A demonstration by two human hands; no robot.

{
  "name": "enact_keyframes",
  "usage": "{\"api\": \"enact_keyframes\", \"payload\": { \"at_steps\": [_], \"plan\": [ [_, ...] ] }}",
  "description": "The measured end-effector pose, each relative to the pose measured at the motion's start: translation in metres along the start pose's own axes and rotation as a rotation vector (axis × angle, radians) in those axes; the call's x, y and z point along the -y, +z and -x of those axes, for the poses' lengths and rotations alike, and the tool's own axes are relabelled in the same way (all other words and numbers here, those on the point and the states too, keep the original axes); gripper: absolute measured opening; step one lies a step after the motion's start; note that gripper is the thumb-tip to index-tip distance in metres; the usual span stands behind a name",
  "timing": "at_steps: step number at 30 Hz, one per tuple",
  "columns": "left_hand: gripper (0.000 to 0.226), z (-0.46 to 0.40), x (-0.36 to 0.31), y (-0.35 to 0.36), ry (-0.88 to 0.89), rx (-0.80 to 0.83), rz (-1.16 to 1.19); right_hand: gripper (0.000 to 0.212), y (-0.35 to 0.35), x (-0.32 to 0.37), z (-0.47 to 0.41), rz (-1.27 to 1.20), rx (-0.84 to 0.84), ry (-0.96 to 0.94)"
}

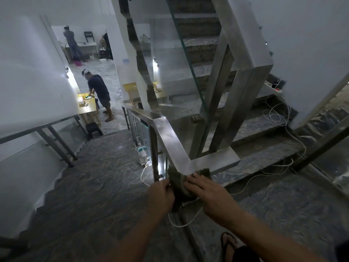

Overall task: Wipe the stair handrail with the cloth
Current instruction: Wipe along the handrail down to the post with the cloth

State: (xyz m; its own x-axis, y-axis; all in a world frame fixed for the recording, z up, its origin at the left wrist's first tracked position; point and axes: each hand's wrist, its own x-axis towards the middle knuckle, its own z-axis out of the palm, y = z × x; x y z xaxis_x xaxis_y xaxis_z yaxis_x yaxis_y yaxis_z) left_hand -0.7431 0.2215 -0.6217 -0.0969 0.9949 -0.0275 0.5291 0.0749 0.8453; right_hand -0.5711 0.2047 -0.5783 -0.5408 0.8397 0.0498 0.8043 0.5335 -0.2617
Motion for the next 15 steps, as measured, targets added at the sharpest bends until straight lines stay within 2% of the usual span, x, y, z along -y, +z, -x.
{"api": "enact_keyframes", "payload": {
  "at_steps": [4, 6, 8, 10, 12, 15],
  "plan": [
    [0.021, 0.019, -0.017, 0.001, 0.002, -0.155, 0.057, 0.04, -0.037, -0.012, 0.002, -0.265, 0.028, 0.208],
    [0.019, 0.019, -0.028, 0.008, 0.058, -0.225, 0.07, 0.033, -0.051, -0.025, 0.0, -0.348, -0.069, 0.269],
    [0.028, 0.017, -0.045, 0.017, 0.143, -0.291, 0.073, 0.028, -0.062, -0.037, -0.005, -0.257, -0.189, 0.257],
    [0.037, 0.013, -0.062, 0.026, 0.254, -0.272, 0.035, 0.025, -0.061, -0.055, -0.012, -0.034, -0.335, 0.19],
    [0.032, 0.009, -0.068, 0.038, 0.334, -0.187, -0.165, 0.019, -0.053, -0.07, -0.017, 0.106, -0.411, 0.197],
    [0.028, 0.004, -0.066, 0.05, 0.356, -0.067, -0.49, 0.026, -0.036, -0.083, -0.018, 0.092, -0.254, 0.268]
  ]
}}
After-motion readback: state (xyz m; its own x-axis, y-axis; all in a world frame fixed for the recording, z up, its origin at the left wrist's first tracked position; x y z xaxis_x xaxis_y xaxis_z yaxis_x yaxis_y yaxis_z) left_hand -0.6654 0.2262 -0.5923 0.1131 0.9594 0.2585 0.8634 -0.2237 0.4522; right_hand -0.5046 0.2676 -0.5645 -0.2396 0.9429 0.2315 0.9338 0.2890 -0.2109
